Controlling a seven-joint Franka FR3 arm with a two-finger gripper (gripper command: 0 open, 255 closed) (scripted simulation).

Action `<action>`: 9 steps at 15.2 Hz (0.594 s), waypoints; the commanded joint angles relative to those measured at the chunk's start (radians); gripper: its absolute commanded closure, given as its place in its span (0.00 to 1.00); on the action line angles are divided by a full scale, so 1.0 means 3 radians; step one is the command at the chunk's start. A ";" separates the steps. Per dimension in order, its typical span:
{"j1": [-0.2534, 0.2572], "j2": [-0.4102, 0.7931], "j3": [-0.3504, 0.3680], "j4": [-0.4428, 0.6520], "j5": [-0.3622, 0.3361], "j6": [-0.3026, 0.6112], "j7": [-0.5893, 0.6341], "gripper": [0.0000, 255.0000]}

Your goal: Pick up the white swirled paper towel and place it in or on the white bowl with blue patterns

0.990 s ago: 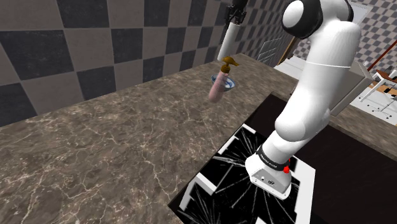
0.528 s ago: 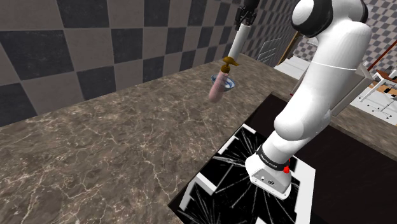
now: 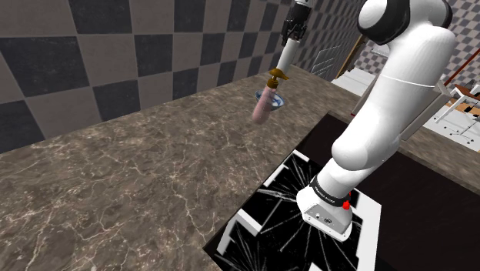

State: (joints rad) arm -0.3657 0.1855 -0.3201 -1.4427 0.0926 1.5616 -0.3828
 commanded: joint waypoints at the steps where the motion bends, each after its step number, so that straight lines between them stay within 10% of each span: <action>1: 0.0009 -0.0015 0.0004 -0.0110 -0.0005 0.0097 0.0003 1.00; 9: 0.0028 -0.0055 0.0012 -0.0521 -0.0014 0.0471 -0.0004 1.00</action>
State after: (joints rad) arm -0.3564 0.1690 -0.3159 -1.5850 0.0881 1.6883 -0.3813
